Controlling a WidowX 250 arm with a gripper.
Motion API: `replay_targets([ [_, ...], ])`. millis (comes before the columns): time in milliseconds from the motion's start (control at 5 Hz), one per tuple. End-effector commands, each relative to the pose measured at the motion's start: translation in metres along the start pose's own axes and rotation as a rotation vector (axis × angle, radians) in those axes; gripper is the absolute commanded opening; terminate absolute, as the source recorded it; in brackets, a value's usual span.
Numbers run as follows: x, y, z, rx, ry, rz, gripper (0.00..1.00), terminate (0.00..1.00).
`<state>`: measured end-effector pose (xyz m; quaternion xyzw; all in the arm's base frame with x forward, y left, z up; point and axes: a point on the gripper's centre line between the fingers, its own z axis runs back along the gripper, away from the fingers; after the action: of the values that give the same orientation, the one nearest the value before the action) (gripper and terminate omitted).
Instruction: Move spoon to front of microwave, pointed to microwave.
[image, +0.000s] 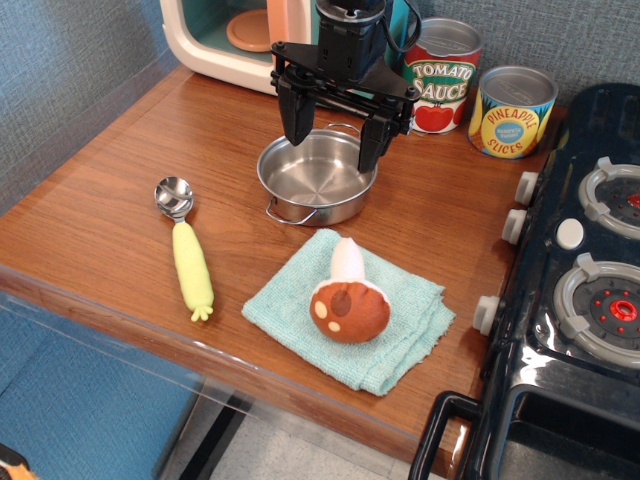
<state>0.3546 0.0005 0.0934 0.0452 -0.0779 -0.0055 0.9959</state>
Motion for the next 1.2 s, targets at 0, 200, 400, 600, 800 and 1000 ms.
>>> replay_targets([
  [0, 0.000, 0.000, 0.000, 0.000, 0.000, 0.000, 1.00, 0.00],
  [200, -0.015, 0.006, 0.013, -0.022, -0.036, 0.032, 1.00, 0.00],
  [400, -0.037, 0.016, 0.023, -0.030, -0.053, 0.069, 1.00, 0.00],
  [600, -0.072, 0.043, 0.016, -0.047, -0.027, 0.159, 1.00, 0.00],
  [800, -0.101, 0.071, -0.006, -0.016, 0.006, 0.226, 1.00, 0.00],
  [1000, -0.122, 0.091, -0.028, 0.022, 0.030, 0.282, 1.00, 0.00],
])
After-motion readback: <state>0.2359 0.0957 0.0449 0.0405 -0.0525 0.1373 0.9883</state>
